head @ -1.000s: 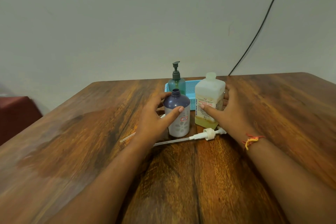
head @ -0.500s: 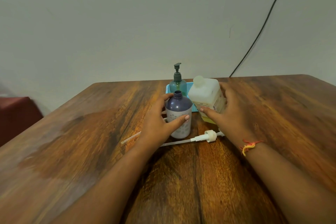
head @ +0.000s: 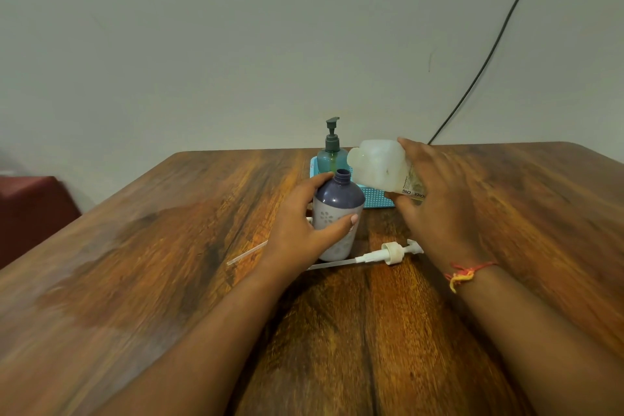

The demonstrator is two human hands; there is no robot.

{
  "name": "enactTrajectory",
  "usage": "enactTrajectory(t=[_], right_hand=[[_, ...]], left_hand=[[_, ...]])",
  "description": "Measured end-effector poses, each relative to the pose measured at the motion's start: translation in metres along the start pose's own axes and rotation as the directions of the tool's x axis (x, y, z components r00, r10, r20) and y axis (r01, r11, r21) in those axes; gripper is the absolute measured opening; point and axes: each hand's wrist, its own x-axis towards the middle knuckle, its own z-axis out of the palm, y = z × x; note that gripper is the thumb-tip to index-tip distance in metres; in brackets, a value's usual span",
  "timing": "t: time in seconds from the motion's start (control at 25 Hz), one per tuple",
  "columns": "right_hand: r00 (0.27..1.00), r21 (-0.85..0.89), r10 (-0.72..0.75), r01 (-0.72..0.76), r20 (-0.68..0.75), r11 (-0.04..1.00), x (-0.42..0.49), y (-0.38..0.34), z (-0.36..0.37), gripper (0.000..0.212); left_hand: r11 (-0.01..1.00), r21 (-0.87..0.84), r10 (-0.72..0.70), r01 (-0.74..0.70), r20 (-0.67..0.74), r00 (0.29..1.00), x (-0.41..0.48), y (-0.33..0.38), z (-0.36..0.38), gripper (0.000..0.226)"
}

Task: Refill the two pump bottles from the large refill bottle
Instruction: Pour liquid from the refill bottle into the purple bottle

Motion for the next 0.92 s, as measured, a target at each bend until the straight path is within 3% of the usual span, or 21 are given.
enactTrajectory(t=[0.92], right_hand=[[0.992,-0.229,-0.122,0.112,-0.033,0.967,0.007,-0.007,-0.011,0.082]], left_hand=[[1.0,-0.012,0.001,-0.001,-0.014,1.0,-0.001,0.006,0.0,0.068]])
